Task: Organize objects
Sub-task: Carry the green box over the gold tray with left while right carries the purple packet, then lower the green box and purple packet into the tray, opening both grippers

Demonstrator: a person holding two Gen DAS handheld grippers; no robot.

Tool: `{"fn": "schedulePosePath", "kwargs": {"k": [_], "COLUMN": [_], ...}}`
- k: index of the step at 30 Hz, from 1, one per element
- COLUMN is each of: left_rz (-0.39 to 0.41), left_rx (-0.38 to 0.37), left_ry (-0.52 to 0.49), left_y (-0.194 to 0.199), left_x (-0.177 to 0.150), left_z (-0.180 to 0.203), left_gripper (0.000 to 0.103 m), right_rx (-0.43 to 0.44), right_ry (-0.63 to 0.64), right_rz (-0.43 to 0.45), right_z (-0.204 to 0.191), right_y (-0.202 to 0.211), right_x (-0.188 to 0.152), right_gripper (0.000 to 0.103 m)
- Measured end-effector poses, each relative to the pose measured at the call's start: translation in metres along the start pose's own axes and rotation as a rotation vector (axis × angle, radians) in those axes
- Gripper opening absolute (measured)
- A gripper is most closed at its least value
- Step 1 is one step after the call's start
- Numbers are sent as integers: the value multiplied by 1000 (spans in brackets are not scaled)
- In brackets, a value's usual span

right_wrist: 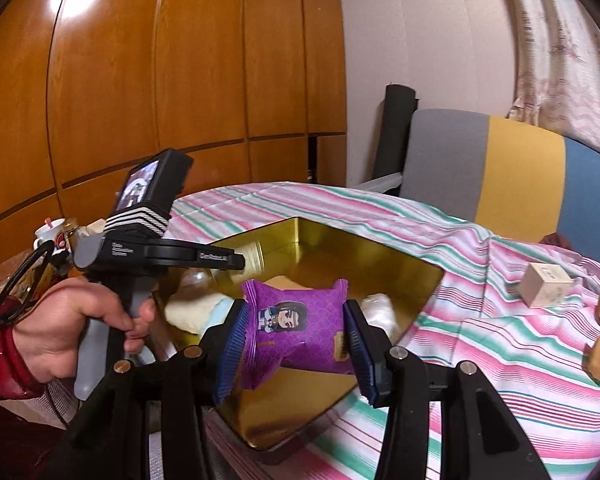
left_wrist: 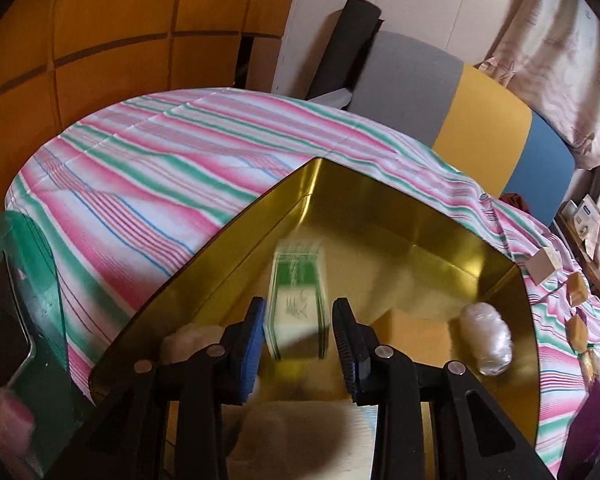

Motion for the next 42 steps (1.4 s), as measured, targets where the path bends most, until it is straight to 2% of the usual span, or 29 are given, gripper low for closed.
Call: {"fn": "schedulePosePath", "kwargs": {"k": [3,5,7,8,10,13,19,25,31,33,35,42], "left_rz": [-5,0,13,29,77,147,214,204,192,184,176,184], "left_rx": [-6,-18,-39,-48,-46,-17,20,2,17,25,24,20], "left_ry": [11,22,41,52,65,66,129,223,215,207,209,198], "left_y": [-1,1,5,9,21,38,61,66,65,63,62,65], "left_x": [-2,-3,-3,-2,1,6,19,20,16,15,13,14], "left_z": [-3,-4,-5,-4,-3,-2,-13,-24,-20,-19,-18,-16], "left_gripper": [35,39,60,65,88,100,103,103,103,103,103,103], "right_rx": [14,20,27,33,36,35,49,64,90,108,114,124], "right_ry": [5,7,3,-1,-3,-4,-4,4,-28,-52,-78,-158], "right_rz": [-8,-19,-30,-38,-50,-68,-112,-173,-237,-254,-280,-272], "right_z": [-6,-8,-9,-9,-10,-12,-21,-33,-39,-39,-37,-22], "right_y": [-3,-6,-8,-10,-12,-17,-31,-46,-63,-68,-71,-65], "right_x": [-2,-2,-3,-4,-5,-6,-6,-12,-13,-13,-15,-16], "right_gripper": [48,48,48,48,48,48,48,48,49,54,54,54]}}
Point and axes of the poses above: each gripper's, at about its wrist camera, not at the fingertips, and y roughly against the way its jaws point, z to its right, x to its top, the point moved 3 cm from there along -y, roughly the way its jaws point, and after that the axes turned 11 degrees about -x, right-handed, at the moved point
